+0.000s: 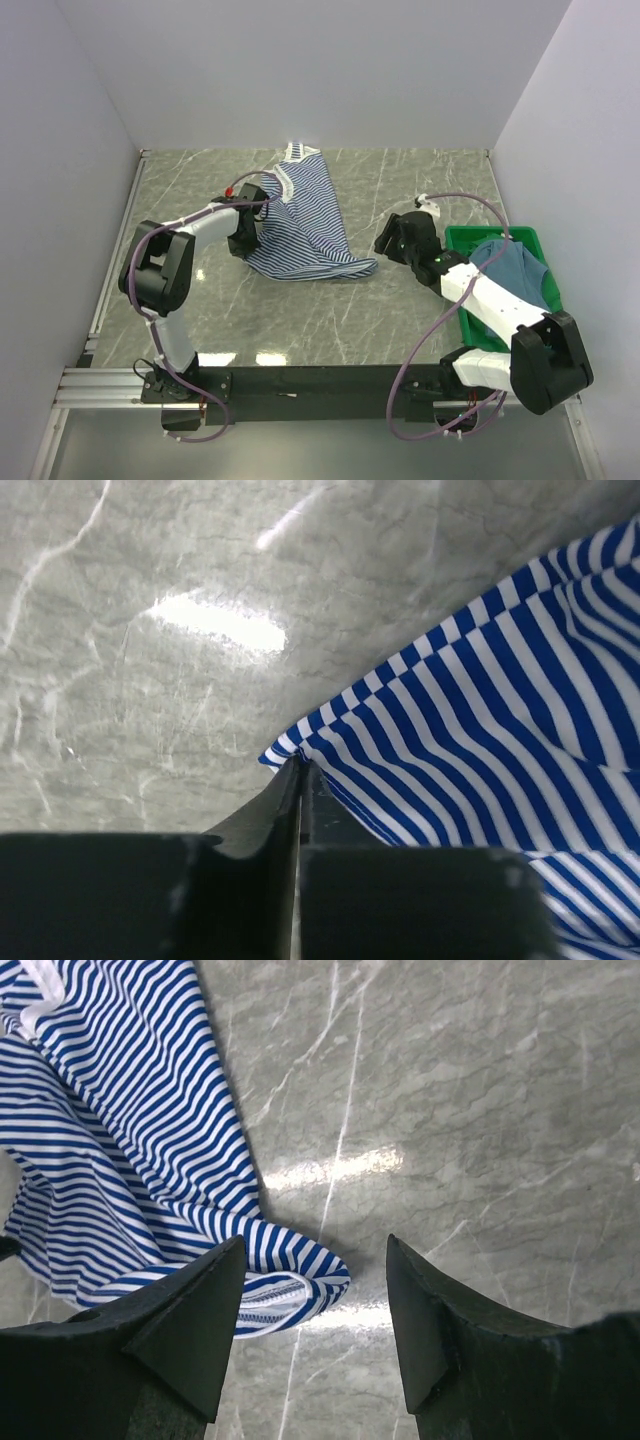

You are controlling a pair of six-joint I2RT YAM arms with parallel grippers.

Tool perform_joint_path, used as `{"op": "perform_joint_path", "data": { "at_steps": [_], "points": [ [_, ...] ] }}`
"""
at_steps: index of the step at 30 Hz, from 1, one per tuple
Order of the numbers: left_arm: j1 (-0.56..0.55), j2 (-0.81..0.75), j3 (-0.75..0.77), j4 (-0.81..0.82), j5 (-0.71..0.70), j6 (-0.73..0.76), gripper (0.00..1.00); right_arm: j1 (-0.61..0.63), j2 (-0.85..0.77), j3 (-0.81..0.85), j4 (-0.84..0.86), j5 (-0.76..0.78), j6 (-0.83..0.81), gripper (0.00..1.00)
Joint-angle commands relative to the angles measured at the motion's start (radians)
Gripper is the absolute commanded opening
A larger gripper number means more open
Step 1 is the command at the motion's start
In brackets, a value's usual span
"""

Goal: Fold and stack the tank tops
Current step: Flatten the tank top out

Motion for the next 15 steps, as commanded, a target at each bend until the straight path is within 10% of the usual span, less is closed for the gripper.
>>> {"op": "perform_joint_path", "data": {
  "at_steps": [1,15],
  "points": [
    [-0.002,-0.022,-0.022,-0.014,-0.025,-0.032,0.01,-0.008,-0.003,-0.009,0.044,-0.034,-0.01,0.65],
    [0.067,-0.657,-0.216,-0.09,0.064,-0.274,0.01,-0.006,-0.028,-0.066,0.024,-0.149,-0.001,0.63]
  ]
}}
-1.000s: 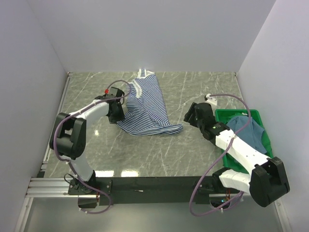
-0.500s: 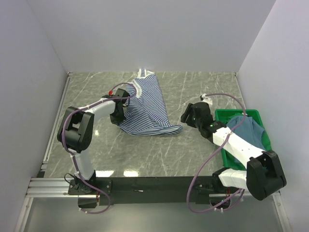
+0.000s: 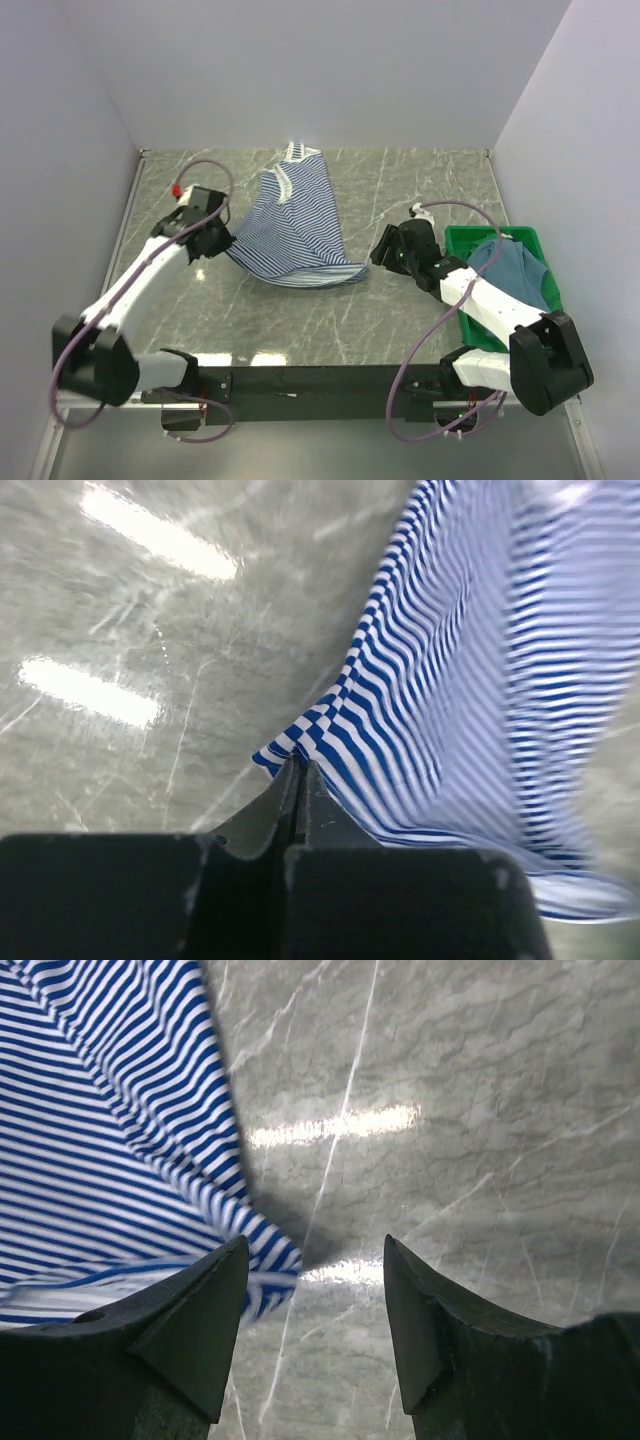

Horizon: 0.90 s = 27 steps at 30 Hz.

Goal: Fold and stack the tank tops
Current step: Flatten the tank top out

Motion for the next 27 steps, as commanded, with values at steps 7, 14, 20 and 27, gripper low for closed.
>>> {"op": "perform_joint_path", "data": {
  "at_steps": [7,14,20,27],
  "points": [
    [0.023,-0.213,-0.046,-0.107,-0.056,-0.103,0.01,0.079,0.003,-0.019,0.043,-0.042,0.034,0.64],
    [0.023,-0.221,-0.133,-0.058,-0.008,-0.135,0.01,0.243,0.063,-0.024,0.067,-0.011,0.123,0.64],
    [0.021,-0.212,-0.152,-0.039,0.007,-0.132,0.0,0.277,0.032,-0.101,0.092,-0.055,0.209,0.65],
    [0.023,-0.206,-0.168,-0.018,0.032,-0.135,0.0,0.369,-0.068,-0.174,0.091,-0.001,0.285,0.64]
  ]
}}
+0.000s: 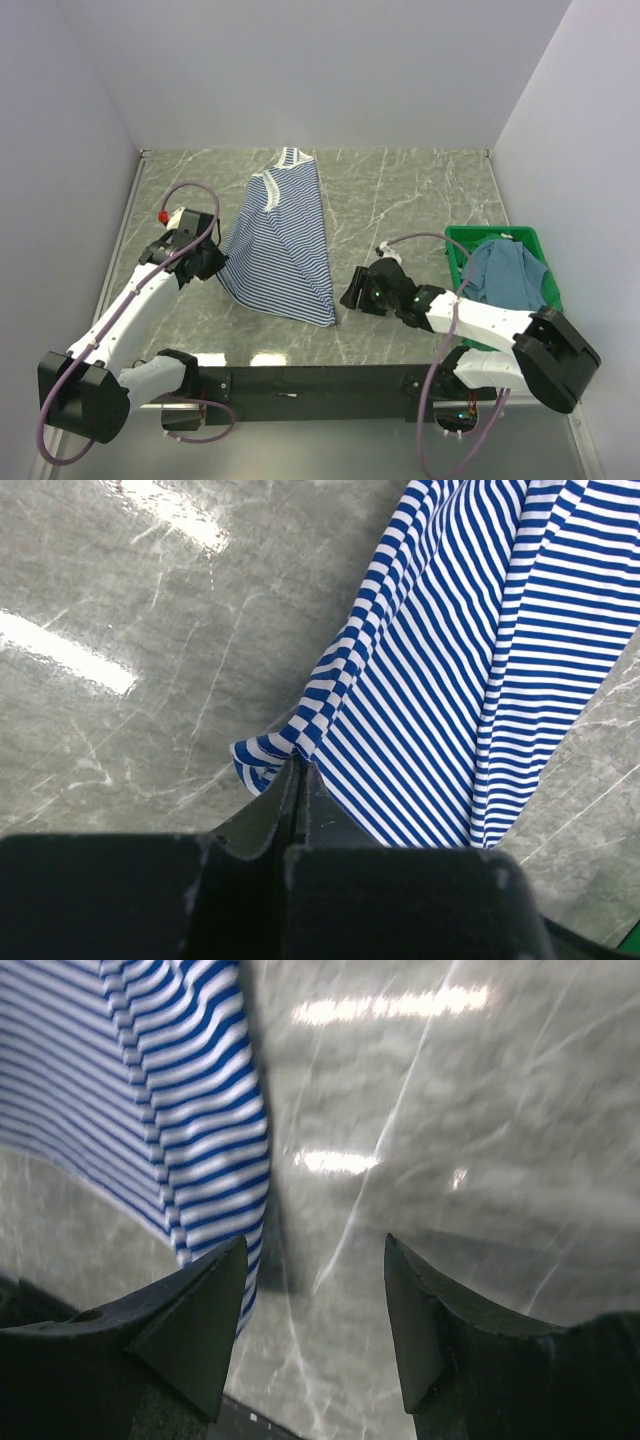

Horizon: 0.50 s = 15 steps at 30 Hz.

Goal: Fold and stack the tank tops
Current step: Flatten the tank top out

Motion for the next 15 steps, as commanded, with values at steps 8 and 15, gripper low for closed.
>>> {"op": "perform_joint_path", "data": {
  "at_steps": [8,15],
  "points": [
    [0.004,-0.006,-0.021,0.043,0.03,-0.006,0.01,0.221,-0.124,0.051,-0.067,0.261,0.023,0.64],
    [0.004,-0.011,-0.018,0.039,0.029,-0.001,0.0,0.294,-0.006,0.126,-0.093,0.297,-0.017,0.56]
  ]
}}
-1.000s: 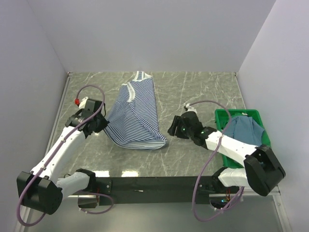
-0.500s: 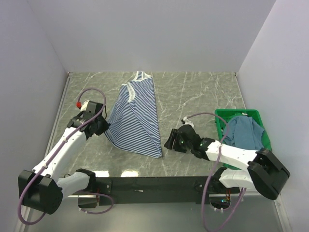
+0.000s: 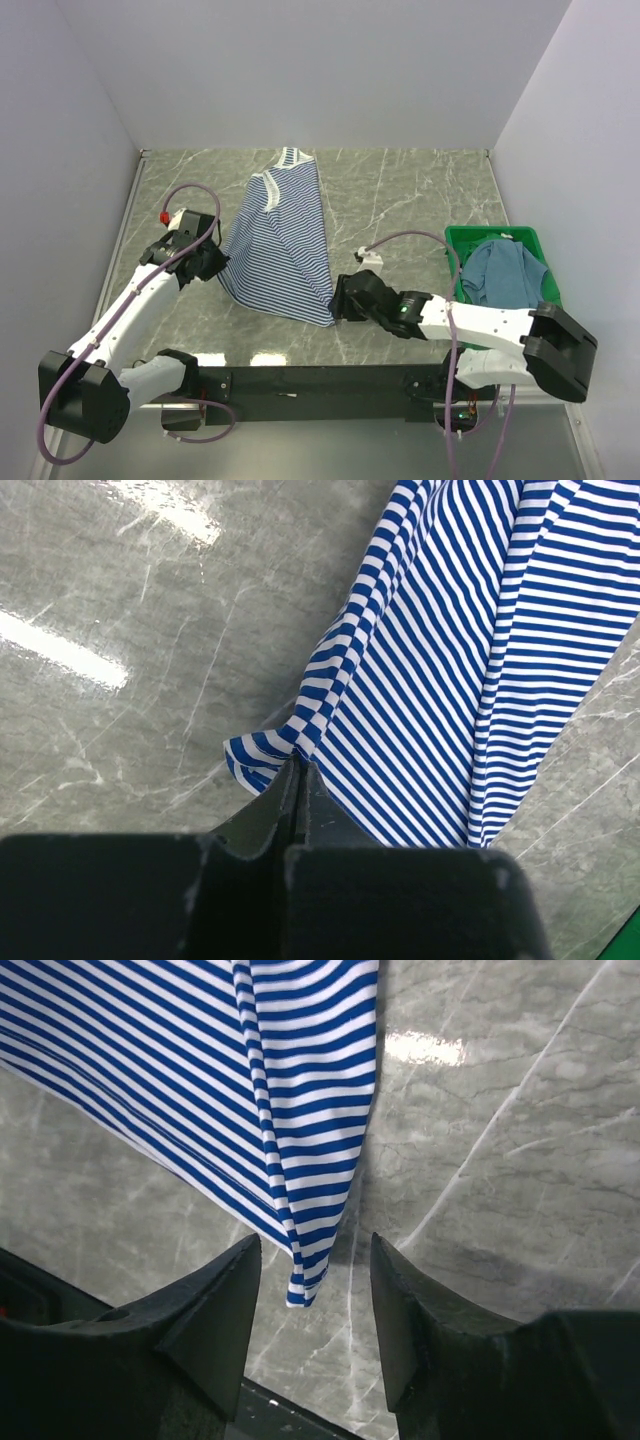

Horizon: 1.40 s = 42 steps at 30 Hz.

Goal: Fold and stack the tank tops
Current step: Flatten the tank top out

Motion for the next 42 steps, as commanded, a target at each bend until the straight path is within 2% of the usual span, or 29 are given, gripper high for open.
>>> {"op": "perform_joint_path", "data": {
  "at_steps": [1,8,12,13,20,21,23,24,25,27,31,33,38,42],
  "points": [
    [0.004,-0.012,-0.003,0.02,0.006,-0.001,0.01,0.033,0.043,0.053,-0.02,0.064,-0.026,0.54],
    [0.004,-0.015,-0.011,0.023,0.007,0.001,0.01,0.074,0.107,0.077,-0.027,0.075,-0.028,0.51],
    [0.004,-0.018,-0.012,0.024,0.007,0.002,0.01,0.077,0.138,0.094,-0.03,0.078,-0.029,0.45],
    [0.004,-0.017,-0.012,0.026,0.007,0.002,0.01,0.077,0.147,0.097,-0.03,0.075,-0.029,0.4],
    [0.004,-0.023,-0.015,0.023,0.001,0.007,0.0,0.077,0.178,0.105,-0.026,0.051,-0.019,0.27],
    [0.004,-0.024,-0.015,0.023,0.001,0.007,0.01,0.074,0.176,0.105,-0.029,0.049,-0.019,0.23],
    [0.006,-0.027,-0.008,0.017,-0.001,0.014,0.01,0.073,0.153,0.123,-0.061,0.052,-0.02,0.14],
    [0.009,-0.03,-0.002,0.014,-0.004,0.022,0.01,0.061,0.121,0.136,-0.079,0.057,-0.028,0.03],
    [0.014,-0.032,0.023,0.011,-0.002,0.027,0.01,0.047,0.101,0.151,-0.101,0.06,-0.044,0.0],
    [0.033,-0.038,0.061,-0.005,0.007,0.045,0.01,-0.017,0.019,0.211,-0.157,0.058,-0.074,0.0],
    [0.07,-0.05,0.262,-0.035,0.018,0.067,0.0,-0.194,-0.132,0.362,-0.245,0.017,-0.182,0.0],
    [0.089,-0.04,0.352,-0.049,0.027,0.076,0.0,-0.269,-0.185,0.49,-0.279,0.014,-0.219,0.0],
    [0.095,0.002,0.734,-0.052,0.061,0.051,0.0,-0.312,-0.206,0.827,-0.326,0.075,-0.318,0.0],
    [0.095,0.052,1.057,-0.022,0.085,0.027,0.0,-0.32,-0.215,1.013,-0.316,0.123,-0.357,0.0]
  ]
}}
